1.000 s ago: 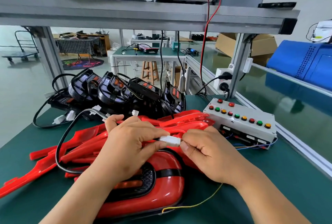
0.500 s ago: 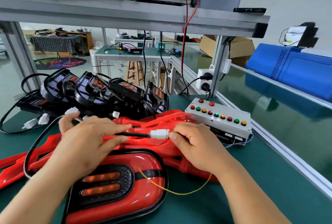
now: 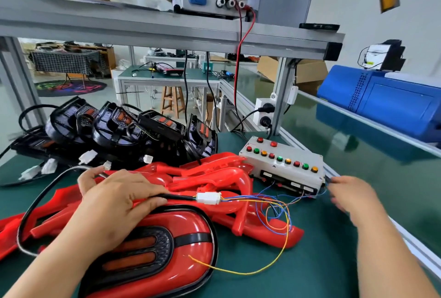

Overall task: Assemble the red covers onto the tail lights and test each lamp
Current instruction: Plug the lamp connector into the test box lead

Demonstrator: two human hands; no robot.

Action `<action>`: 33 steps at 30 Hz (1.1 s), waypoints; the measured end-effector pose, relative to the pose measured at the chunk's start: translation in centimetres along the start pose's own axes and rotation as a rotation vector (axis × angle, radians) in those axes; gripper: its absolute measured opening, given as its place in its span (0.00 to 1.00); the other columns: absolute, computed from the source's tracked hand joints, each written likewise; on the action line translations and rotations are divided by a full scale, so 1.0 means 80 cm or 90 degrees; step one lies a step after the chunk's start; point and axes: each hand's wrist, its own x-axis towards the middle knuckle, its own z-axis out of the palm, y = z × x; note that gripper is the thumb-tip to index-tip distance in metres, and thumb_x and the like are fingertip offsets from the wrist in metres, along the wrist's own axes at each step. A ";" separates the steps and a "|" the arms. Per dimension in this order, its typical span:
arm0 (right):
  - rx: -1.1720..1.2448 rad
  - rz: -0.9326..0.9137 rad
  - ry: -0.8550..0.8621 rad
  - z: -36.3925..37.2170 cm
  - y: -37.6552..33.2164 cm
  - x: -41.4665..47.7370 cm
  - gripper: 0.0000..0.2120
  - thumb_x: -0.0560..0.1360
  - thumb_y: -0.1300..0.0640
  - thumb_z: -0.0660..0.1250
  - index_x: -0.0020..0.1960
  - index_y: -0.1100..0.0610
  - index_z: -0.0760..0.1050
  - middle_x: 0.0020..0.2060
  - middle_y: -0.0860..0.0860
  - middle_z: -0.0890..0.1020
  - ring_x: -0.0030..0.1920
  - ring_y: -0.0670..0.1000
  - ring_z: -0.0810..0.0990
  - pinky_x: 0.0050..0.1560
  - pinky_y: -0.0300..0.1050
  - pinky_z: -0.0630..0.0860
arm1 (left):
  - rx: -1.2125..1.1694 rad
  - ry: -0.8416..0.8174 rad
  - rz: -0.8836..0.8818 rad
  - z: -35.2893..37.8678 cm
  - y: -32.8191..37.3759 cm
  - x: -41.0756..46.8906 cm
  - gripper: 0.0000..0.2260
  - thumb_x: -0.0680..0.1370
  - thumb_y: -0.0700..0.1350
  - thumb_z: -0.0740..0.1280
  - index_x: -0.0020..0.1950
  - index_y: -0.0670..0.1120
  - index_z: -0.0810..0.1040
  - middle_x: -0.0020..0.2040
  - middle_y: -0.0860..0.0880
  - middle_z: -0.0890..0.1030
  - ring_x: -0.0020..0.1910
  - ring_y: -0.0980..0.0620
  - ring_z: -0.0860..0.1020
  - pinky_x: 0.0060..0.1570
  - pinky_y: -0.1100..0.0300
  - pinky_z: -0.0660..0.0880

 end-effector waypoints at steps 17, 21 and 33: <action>0.078 0.067 0.033 0.027 0.003 0.022 0.08 0.70 0.66 0.63 0.36 0.68 0.78 0.27 0.60 0.81 0.27 0.56 0.72 0.29 0.43 0.64 | 0.021 -0.001 0.002 0.005 -0.003 -0.002 0.20 0.69 0.69 0.52 0.46 0.67 0.82 0.40 0.70 0.77 0.50 0.64 0.74 0.67 0.41 0.55; -0.075 0.032 0.048 0.024 0.002 0.017 0.07 0.69 0.70 0.61 0.33 0.66 0.72 0.28 0.59 0.76 0.28 0.54 0.70 0.29 0.40 0.62 | 0.028 -0.003 0.010 0.005 -0.005 -0.002 0.19 0.70 0.68 0.53 0.46 0.67 0.82 0.40 0.69 0.78 0.50 0.62 0.76 0.66 0.40 0.56; -0.196 -0.037 0.133 0.009 0.013 0.011 0.08 0.72 0.70 0.61 0.41 0.67 0.80 0.37 0.59 0.80 0.32 0.56 0.68 0.29 0.40 0.59 | 0.024 0.003 0.026 0.007 -0.008 -0.002 0.20 0.70 0.69 0.53 0.46 0.66 0.82 0.39 0.69 0.78 0.49 0.63 0.75 0.66 0.38 0.57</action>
